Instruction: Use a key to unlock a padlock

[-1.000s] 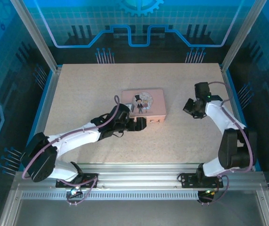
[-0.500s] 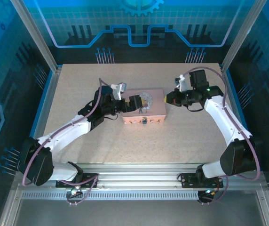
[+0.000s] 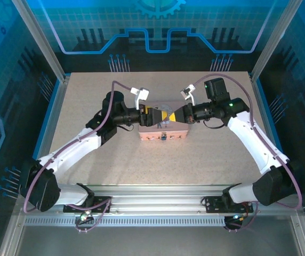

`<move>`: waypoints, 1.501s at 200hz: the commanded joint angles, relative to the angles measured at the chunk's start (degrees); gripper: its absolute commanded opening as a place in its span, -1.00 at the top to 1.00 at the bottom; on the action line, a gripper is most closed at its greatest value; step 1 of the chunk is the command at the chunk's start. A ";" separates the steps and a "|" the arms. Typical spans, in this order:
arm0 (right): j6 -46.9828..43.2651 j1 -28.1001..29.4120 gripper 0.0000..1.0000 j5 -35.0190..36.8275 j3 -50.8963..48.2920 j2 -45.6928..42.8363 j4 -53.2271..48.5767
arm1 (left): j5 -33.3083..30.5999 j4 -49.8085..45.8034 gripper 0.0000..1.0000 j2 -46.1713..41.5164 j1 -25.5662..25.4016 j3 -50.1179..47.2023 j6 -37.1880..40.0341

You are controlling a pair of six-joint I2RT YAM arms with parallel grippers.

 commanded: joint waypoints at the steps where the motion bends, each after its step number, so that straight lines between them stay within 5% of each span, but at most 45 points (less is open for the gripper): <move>1: 2.66 0.79 0.99 -3.89 -1.25 -1.49 2.53 | 6.55 8.65 -0.67 0.53 0.49 -1.41 -2.47; 91: 5.98 1.20 0.98 -6.50 -1.82 -1.68 6.81 | 10.17 10.73 -0.42 3.98 -1.77 0.48 -4.09; 157: 5.61 0.70 0.97 -6.22 -1.82 -2.19 6.06 | 10.67 10.35 0.25 3.58 -2.23 0.95 -3.72; 201: 5.45 0.07 0.97 -6.27 -2.09 -2.39 5.62 | 10.38 7.15 0.50 2.04 -2.23 0.82 -1.73; 238: 4.51 -0.28 0.97 -6.37 -1.61 -2.69 4.26 | 9.52 3.77 0.35 0.56 -2.06 0.64 0.13; 300: 3.62 -0.34 0.97 -6.52 -1.82 -3.09 3.07 | 9.66 2.47 0.50 0.02 -1.97 1.04 0.78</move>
